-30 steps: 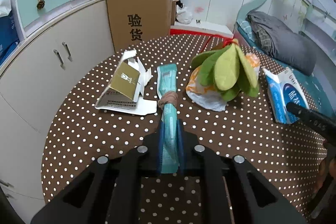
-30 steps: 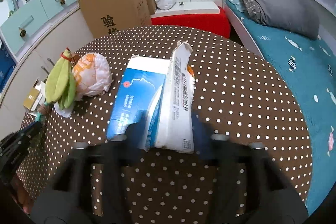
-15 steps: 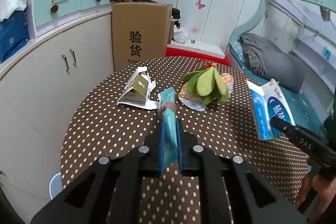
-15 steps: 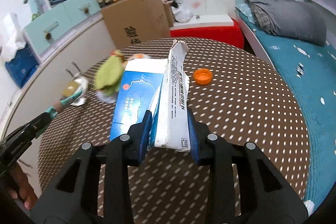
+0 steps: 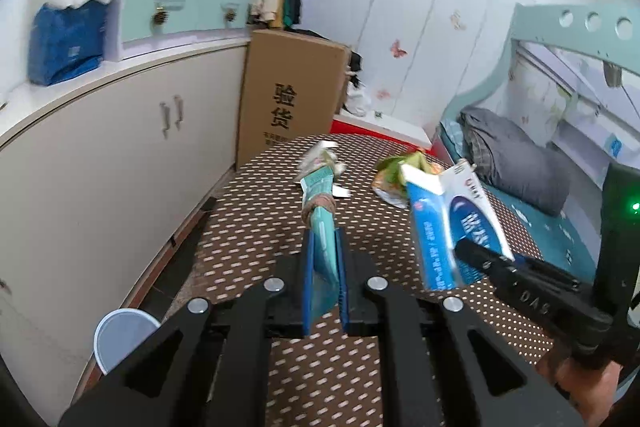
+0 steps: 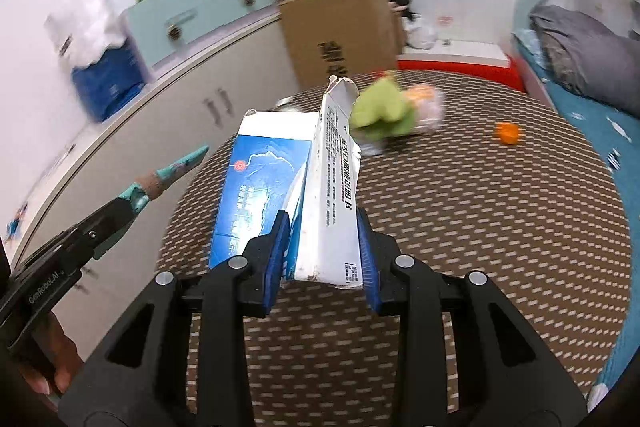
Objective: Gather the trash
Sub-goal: 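Carry the teal tube and blue-white box over the wastebasket, then open the left tool to drop the teal tube into the basket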
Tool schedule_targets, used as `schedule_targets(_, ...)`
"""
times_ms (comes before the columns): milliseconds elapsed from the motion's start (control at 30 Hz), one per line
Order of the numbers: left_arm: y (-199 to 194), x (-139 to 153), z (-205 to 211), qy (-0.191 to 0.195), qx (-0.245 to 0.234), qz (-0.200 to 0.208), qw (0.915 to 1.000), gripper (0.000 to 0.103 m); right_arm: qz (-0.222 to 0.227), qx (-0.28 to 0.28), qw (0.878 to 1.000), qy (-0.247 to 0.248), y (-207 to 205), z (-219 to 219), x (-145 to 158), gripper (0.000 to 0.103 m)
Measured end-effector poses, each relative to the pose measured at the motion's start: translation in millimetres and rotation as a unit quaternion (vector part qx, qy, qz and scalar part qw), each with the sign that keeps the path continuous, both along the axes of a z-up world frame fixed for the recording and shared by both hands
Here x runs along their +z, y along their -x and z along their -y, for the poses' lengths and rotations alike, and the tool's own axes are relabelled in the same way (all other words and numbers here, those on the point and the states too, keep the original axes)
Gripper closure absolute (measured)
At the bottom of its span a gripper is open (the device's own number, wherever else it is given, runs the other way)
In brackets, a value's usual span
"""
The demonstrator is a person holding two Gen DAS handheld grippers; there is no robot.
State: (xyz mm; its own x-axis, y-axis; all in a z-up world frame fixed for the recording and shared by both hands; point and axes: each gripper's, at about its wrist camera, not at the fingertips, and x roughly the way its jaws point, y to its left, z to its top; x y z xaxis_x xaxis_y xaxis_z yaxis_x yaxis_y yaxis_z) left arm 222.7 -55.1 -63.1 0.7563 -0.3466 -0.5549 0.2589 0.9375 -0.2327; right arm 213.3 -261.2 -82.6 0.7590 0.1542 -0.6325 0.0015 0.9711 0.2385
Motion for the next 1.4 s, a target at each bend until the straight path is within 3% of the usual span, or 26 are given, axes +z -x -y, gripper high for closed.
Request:
schedule_targets(367, 22.8, -15.9, -118.6, 0.026, 0.086, -0.002, 0.9960, 0.093, -0.020, 0.111, 0.993, 0.016, -15.4, -132.2, -12.0, 0.070)
schedule_targets(700, 23.5, -59.8, -225.1, 0.017, 0.186, -0.045, 0.9813, 0.093, -0.053, 0.213, 0.975, 0.028, -33.3, -260.2, -44.5, 0.070)
schedule_targets(900, 11.0, -85.7, -264.2, 0.010, 0.219, -0.071, 0.9731, 0.093, -0.073, 0.234, 0.969, 0.030, -47.4, -298.5, -74.8, 0.070)
schedule_targets(1267, -26.5, -125.1, -291.5, 0.005, 0.233, -0.113, 0.9658, 0.091, -0.090, 0.212, 0.972, 0.033, -76.3, -306.9, -112.0, 0.070)
schedule_targets(1333, -36.2, -136.3, -299.7, 0.016, 0.239, -0.124, 0.9630, 0.076, -0.097, 0.210, 0.972, 0.034, -80.2, -306.7, -118.2, 0.070)
schedule_targets(1367, -40.3, -141.8, -302.0, 0.013, 0.247, -0.135, 0.9596, 0.054, -0.101, 0.210, 0.972, 0.033, -80.4, -306.5, -121.0, 0.070)
schedule_targets(1400, -43.4, -146.6, -304.0, 0.010, 0.253, -0.145, 0.9565, 0.046, -0.105, 0.210, 0.972, 0.032, -80.9, -307.4, -124.1, 0.069)
